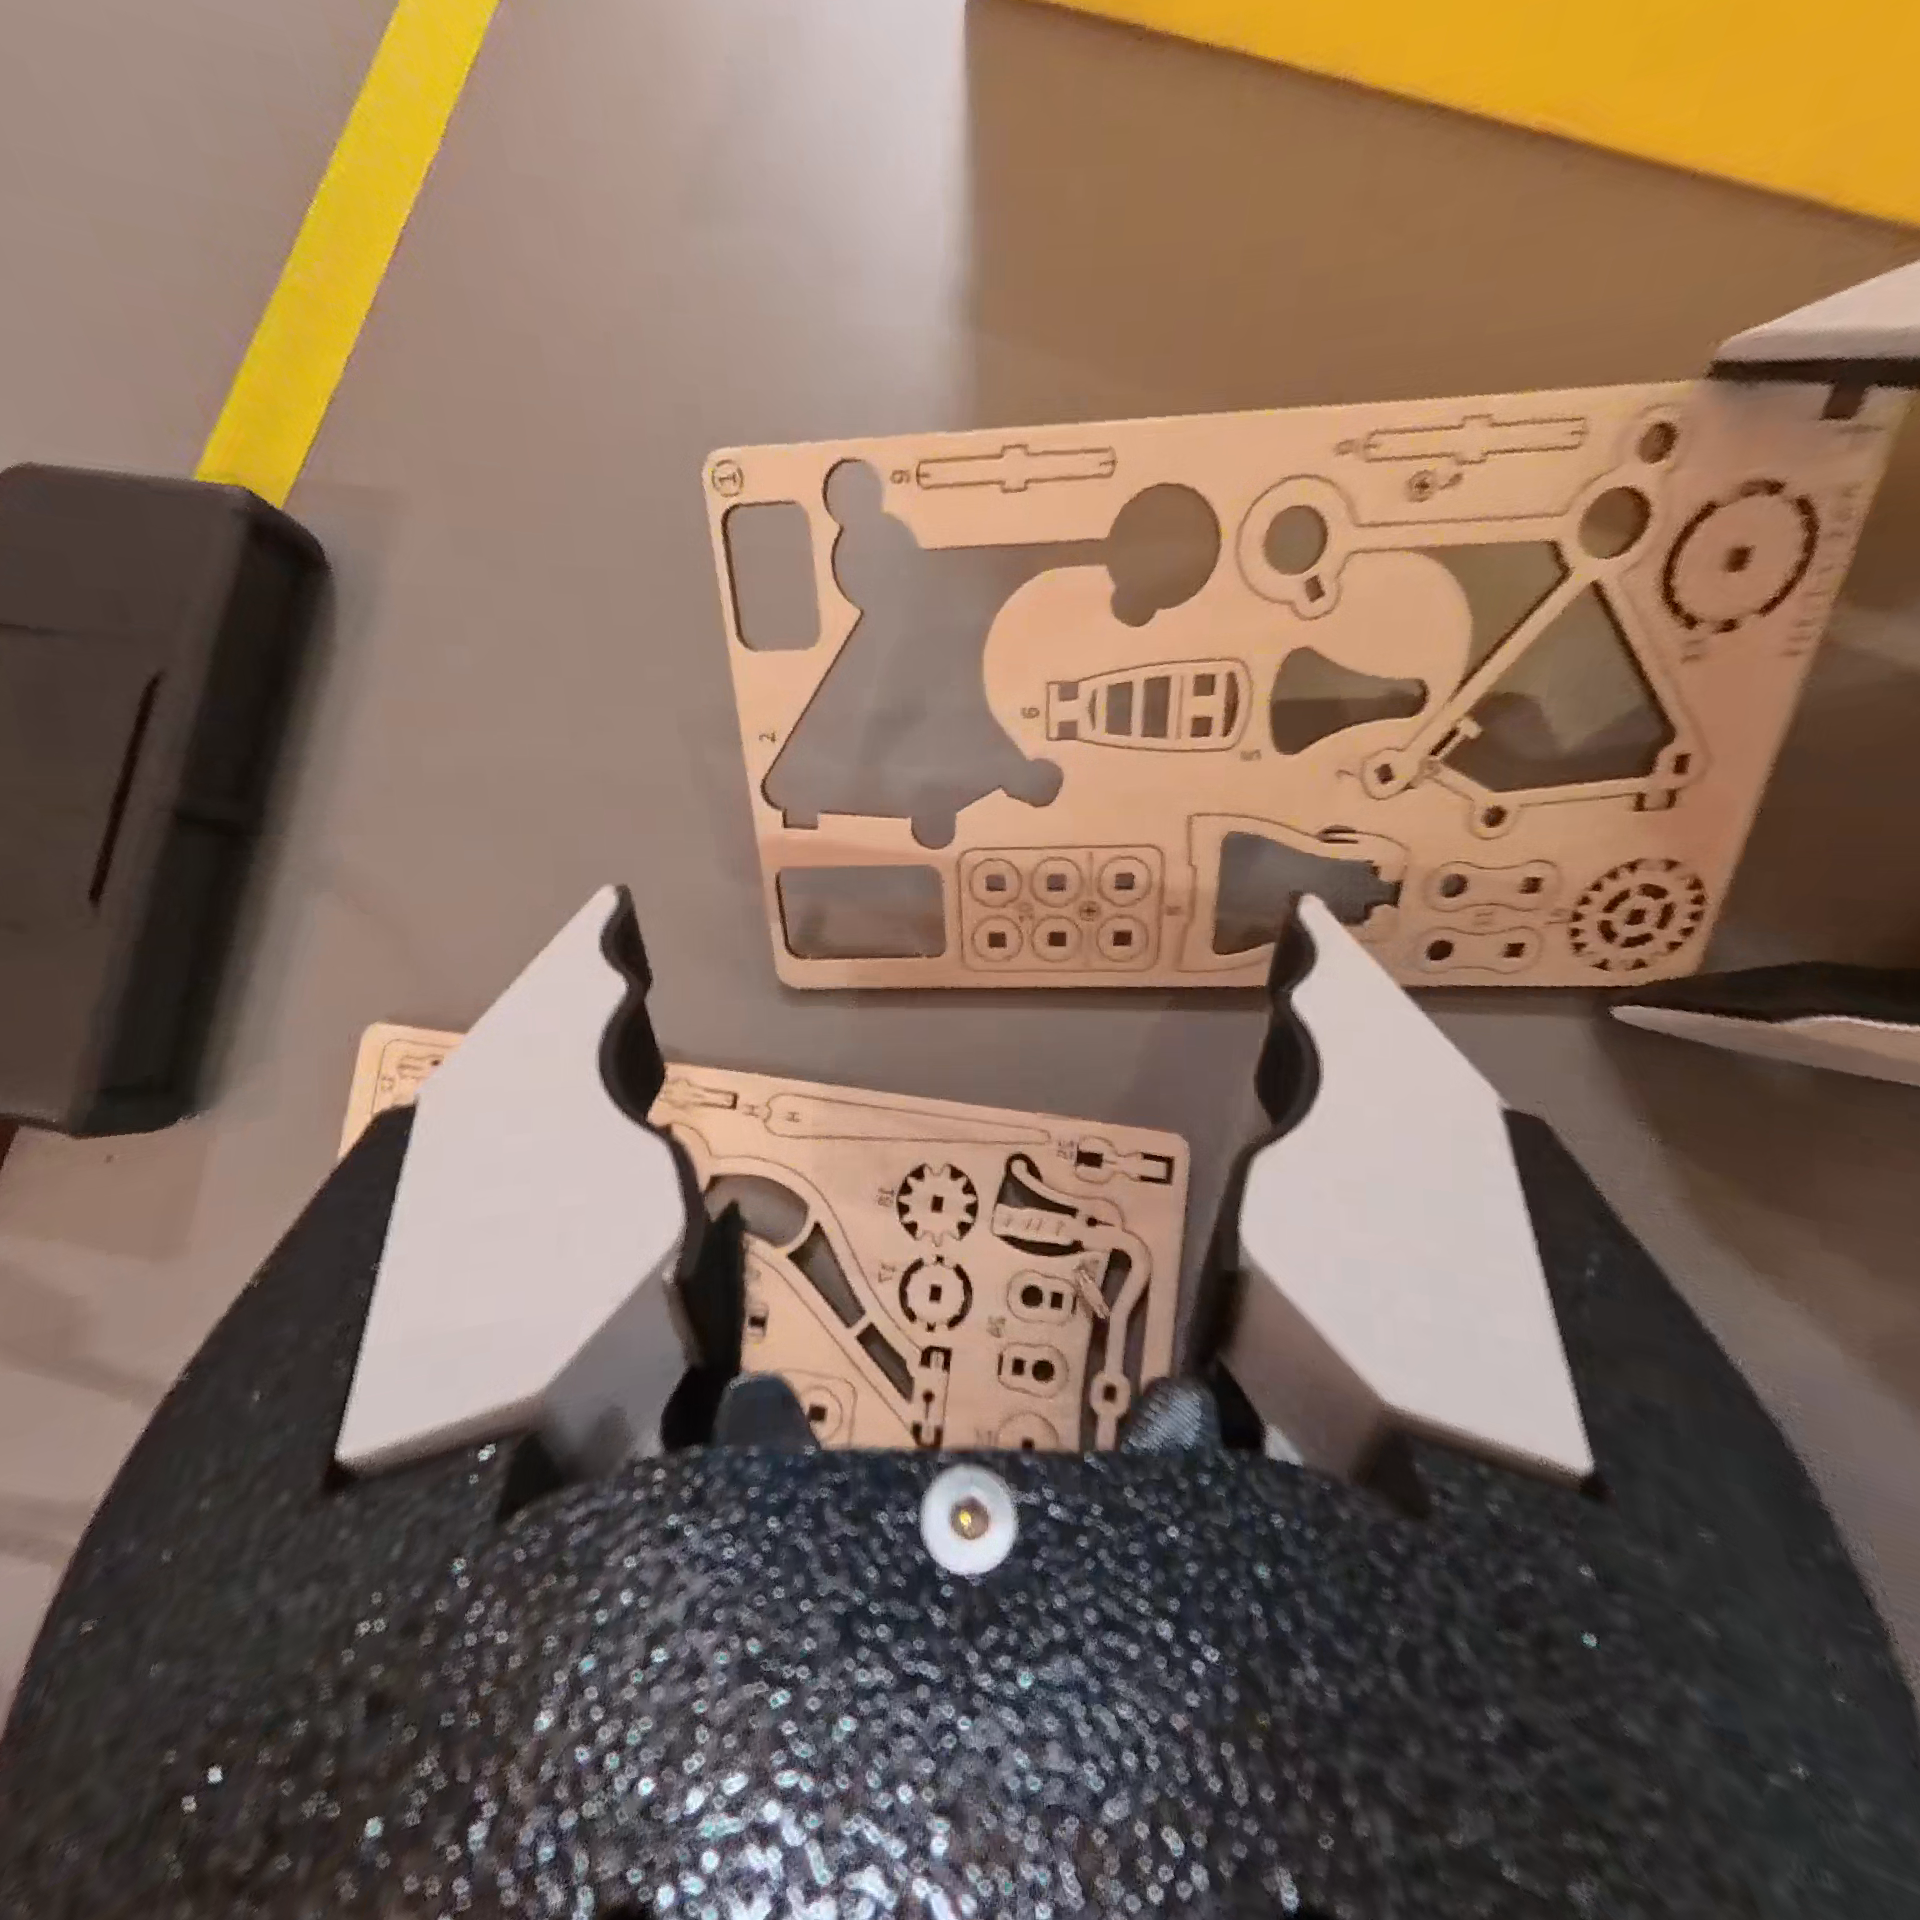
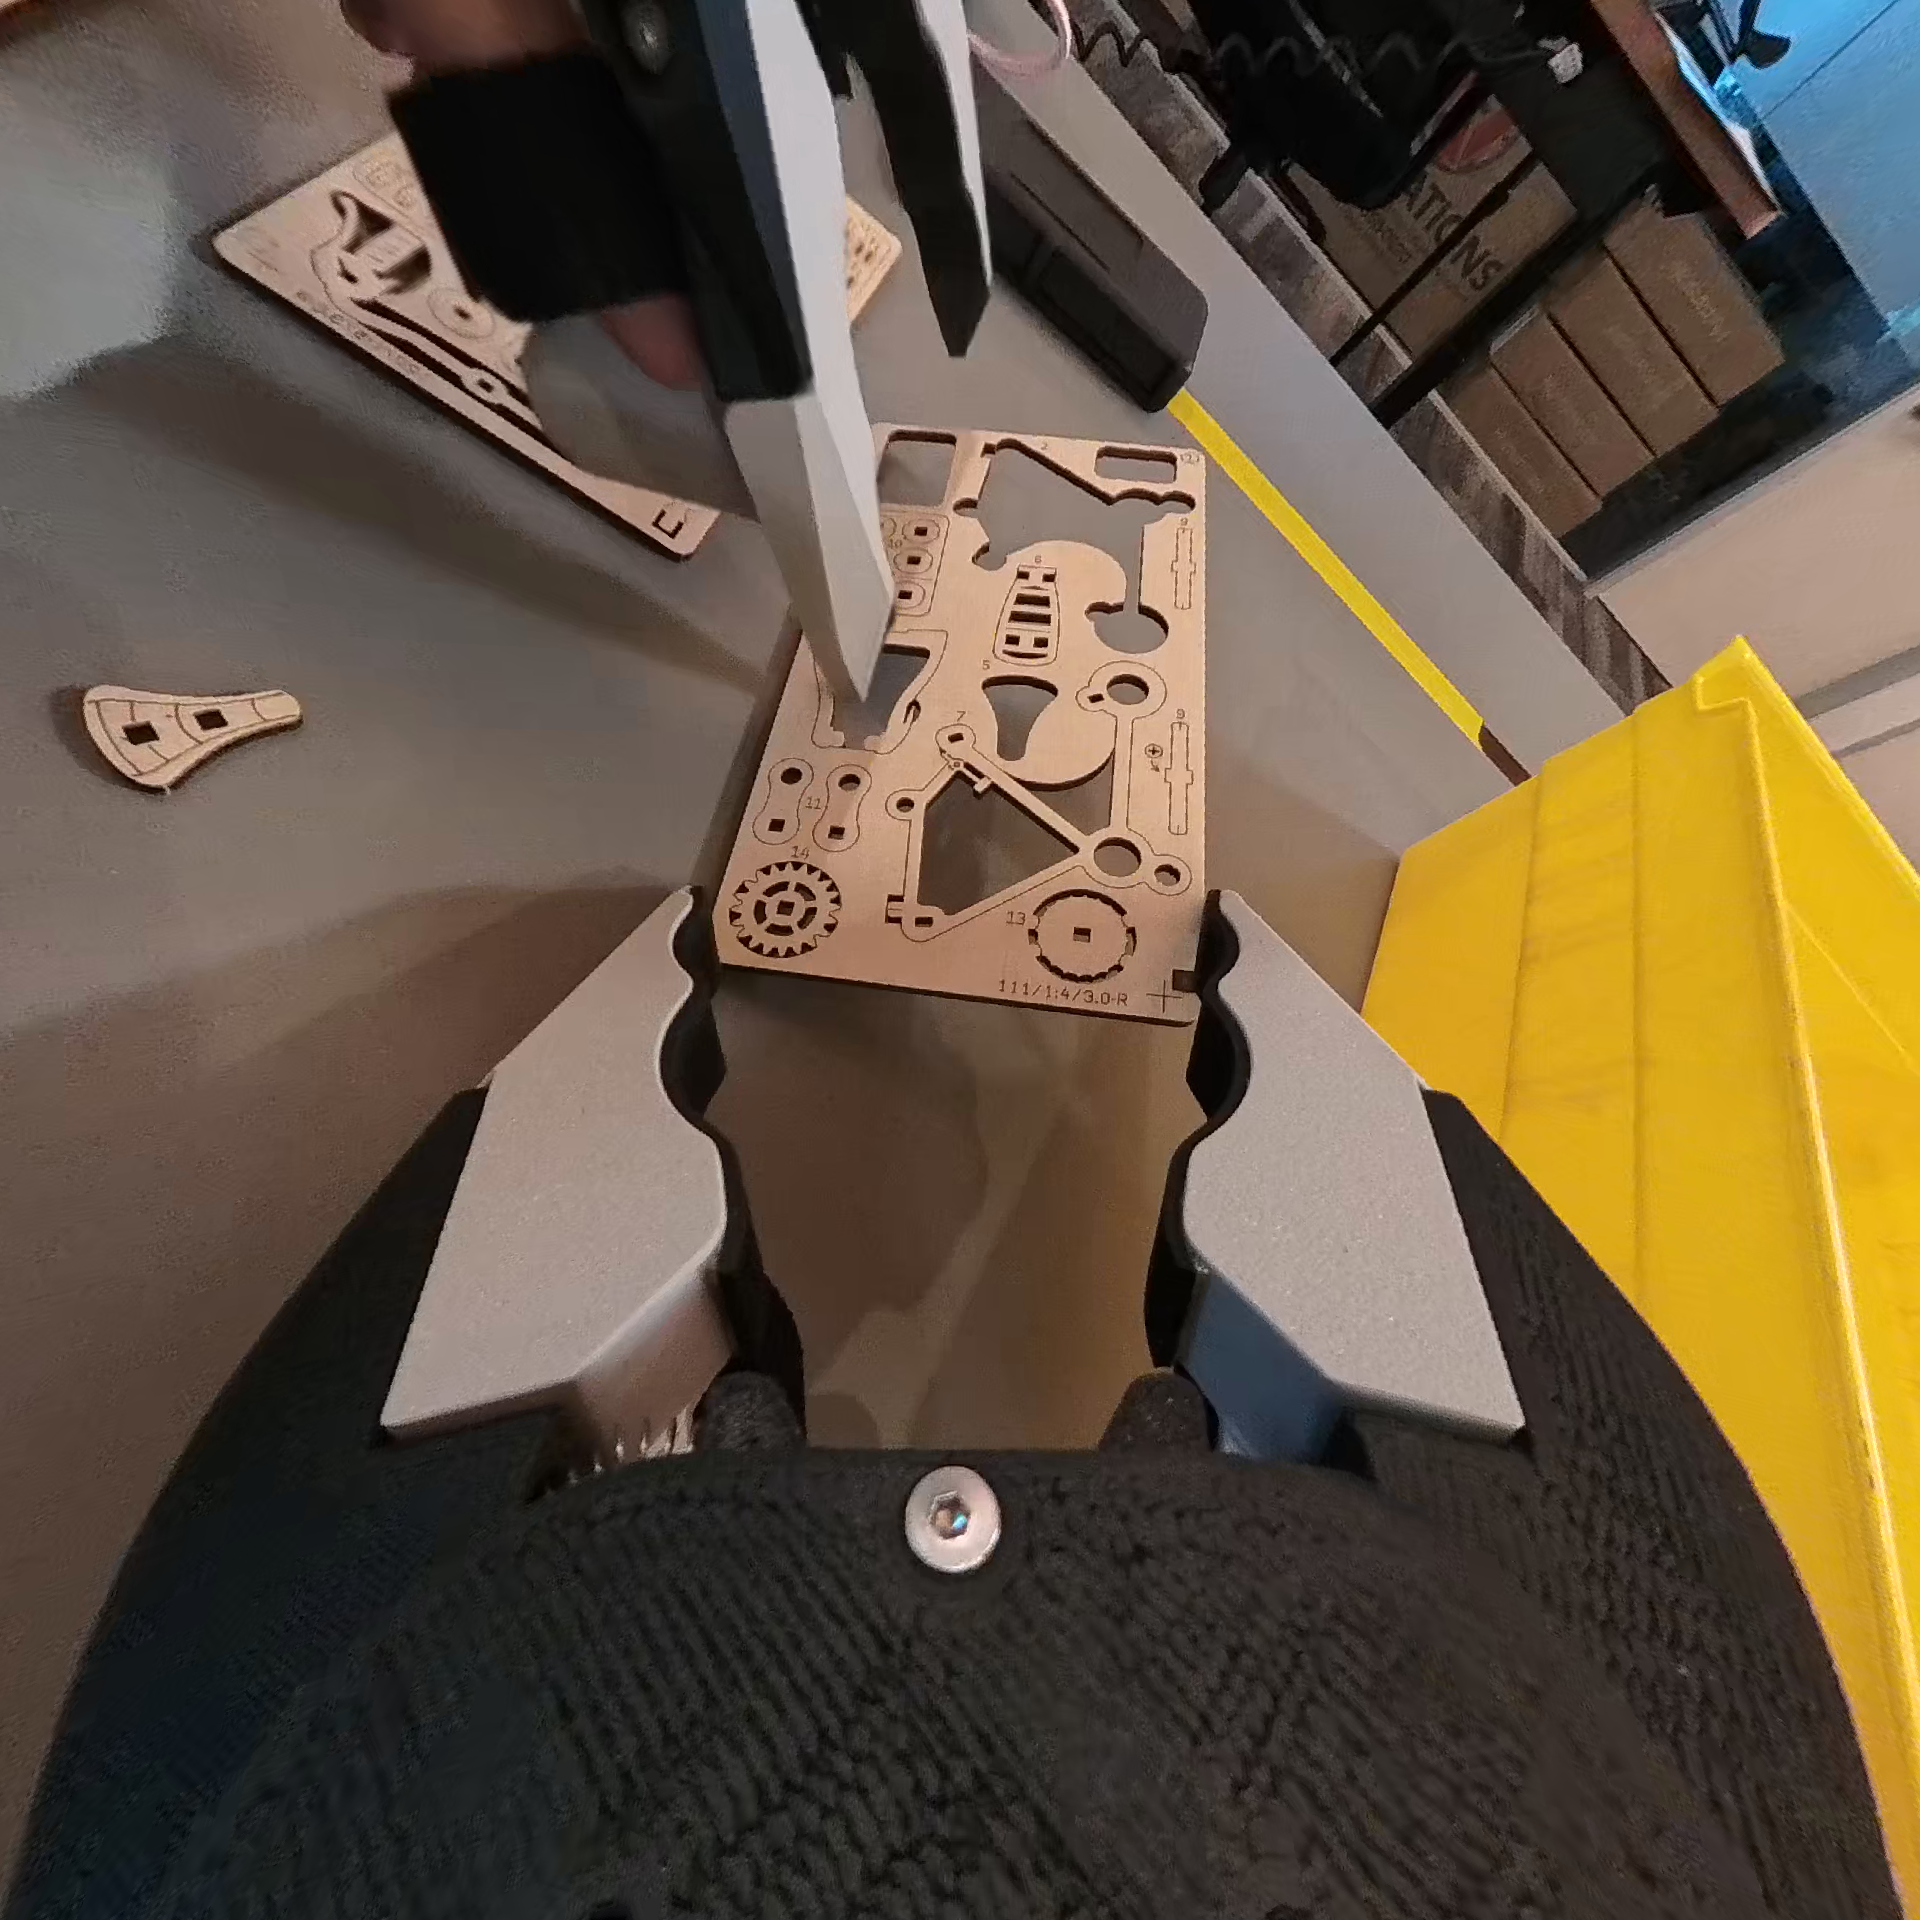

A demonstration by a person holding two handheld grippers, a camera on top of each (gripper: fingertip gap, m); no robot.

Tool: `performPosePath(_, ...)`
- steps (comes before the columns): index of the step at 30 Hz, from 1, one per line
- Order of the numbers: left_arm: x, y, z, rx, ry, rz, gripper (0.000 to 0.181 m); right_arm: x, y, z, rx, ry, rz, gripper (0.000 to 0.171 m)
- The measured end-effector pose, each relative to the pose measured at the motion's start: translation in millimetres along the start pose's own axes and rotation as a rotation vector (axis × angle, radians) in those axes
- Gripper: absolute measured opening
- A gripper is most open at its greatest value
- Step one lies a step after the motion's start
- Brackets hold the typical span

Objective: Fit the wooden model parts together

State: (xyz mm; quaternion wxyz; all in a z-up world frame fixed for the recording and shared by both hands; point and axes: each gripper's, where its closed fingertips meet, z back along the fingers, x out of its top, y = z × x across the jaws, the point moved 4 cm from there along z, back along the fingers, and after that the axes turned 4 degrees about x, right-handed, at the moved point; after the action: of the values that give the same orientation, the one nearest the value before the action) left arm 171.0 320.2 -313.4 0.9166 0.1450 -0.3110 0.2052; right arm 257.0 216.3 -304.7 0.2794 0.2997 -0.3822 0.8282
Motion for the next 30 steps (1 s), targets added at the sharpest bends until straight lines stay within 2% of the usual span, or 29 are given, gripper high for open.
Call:
performPosePath(3, 1, -1, -6, -0.018, 0.003, -0.001, 0.113, 0, 0, 0, 0.0, -0.001, 0.002, 0.091)
performPosePath(5, 2, -5, -9, -0.048, -0.014, -0.012, 0.098, 0, 0, 0, 0.0, -0.001, 0.003, 0.091)
performPosePath(8, 2, -6, -8, -0.038, -0.036, 0.012, 0.088, 0, 1, 0, 0.012, 0.002, -0.008, 0.091)
performPosePath(12, -1, -6, -3, -0.045, -0.051, 0.034, 0.088, 3, 1, 2, 0.038, -0.031, -0.046, 0.091)
performPosePath(19, 11, 6, 32, 0.015, -0.334, 0.146, 0.087, 15, -23, 23, 0.061, -0.232, -0.359, 0.086)
performPosePath(22, 10, 9, 42, 0.044, -0.407, 0.168, 0.086, 19, -22, 27, 0.108, -0.284, -0.417, 0.087)
performPosePath(26, 14, 11, 66, 0.126, -0.561, 0.161, 0.087, 34, -15, 35, 0.284, -0.423, -0.606, 0.083)
performPosePath(30, 12, 1, 90, 0.206, -0.654, 0.069, 0.087, 49, -7, 46, 0.518, -0.586, -0.848, 0.058)
